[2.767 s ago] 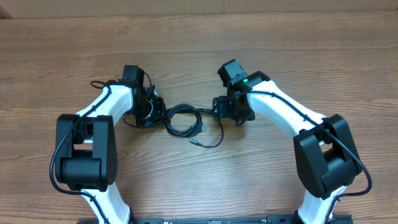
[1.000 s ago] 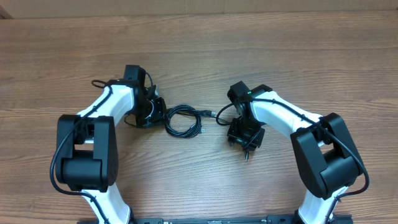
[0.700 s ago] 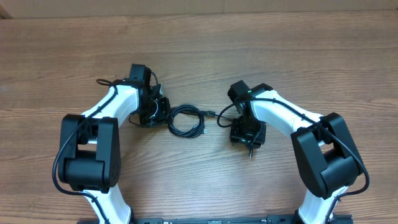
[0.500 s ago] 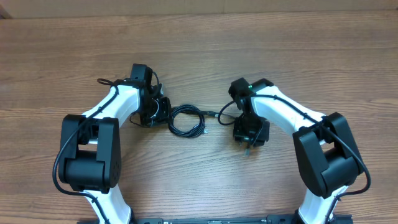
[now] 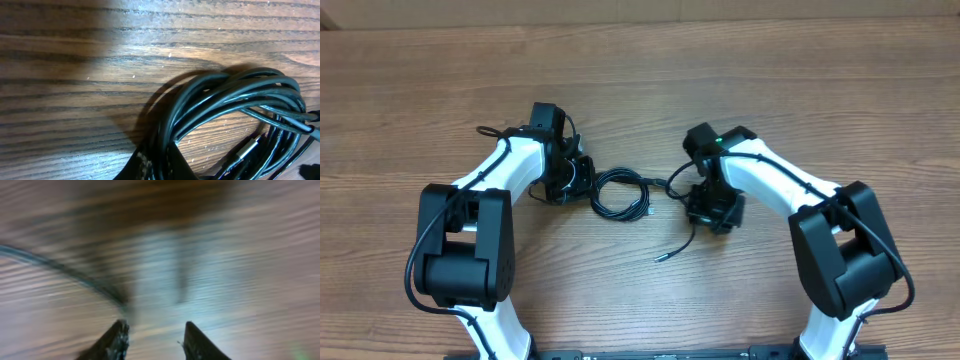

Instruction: Untangle cables

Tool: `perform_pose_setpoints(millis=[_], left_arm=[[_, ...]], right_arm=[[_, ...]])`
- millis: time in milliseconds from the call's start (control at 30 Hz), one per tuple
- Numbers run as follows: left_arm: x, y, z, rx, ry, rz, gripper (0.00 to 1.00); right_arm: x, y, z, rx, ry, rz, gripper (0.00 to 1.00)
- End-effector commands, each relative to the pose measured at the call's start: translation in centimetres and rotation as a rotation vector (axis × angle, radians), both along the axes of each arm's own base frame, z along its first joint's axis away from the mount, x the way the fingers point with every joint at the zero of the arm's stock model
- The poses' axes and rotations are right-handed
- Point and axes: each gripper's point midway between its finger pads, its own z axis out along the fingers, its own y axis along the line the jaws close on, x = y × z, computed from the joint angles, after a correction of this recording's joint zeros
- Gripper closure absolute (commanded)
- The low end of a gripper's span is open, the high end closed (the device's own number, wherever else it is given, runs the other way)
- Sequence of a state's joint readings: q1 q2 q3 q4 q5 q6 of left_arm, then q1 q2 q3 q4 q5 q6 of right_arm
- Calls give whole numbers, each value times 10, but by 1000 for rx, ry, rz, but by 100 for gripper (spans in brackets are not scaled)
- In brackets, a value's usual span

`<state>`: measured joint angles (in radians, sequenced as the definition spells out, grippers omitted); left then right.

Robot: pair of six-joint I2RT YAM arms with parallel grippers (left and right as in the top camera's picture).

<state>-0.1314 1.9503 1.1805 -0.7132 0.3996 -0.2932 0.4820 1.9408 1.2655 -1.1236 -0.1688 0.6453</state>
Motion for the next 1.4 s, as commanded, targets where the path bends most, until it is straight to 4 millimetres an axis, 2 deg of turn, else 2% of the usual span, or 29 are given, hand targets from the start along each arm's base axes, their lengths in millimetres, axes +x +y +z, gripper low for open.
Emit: perform_pose_setpoints(millis=[0,167,300,467,633,733,767,867,933,1067,1367], left_arm=[[-2,5,-12,68,7,-4,90],[-2,5,-12,68,8,-4,90],[-2,5,-12,68,8,-4,89],[-2,5,-12,68,9,-4,88],[-2,5,-12,68,9,-4,88],[-3,5,-12,67,10,-4,89],[-3,5,-12,67,10,-4,90],[-3,5,-12,67,12,-4,94],[-4,6,-12,66,17,-5,96],[-4,-3,-4,8,-8,-94,96],[6,-7,28,-2,-27,-143,96]], right_arm=[[-13,42,5,141,64,-89,53],[-28,53,5,78,114,-225,46],[-39,62,4,29,122,-281,46],[-52,57,-5,-123,99,-451,46],[-66,42,-22,-247,90,-629,61],[-67,41,-31,-237,86,-647,87],[-66,40,-31,-233,84,-641,96],[-59,42,-29,-186,63,-525,96],[-49,41,-21,-127,47,-351,96],[-30,32,-5,-73,13,-153,96],[13,19,28,67,-117,92,96]])
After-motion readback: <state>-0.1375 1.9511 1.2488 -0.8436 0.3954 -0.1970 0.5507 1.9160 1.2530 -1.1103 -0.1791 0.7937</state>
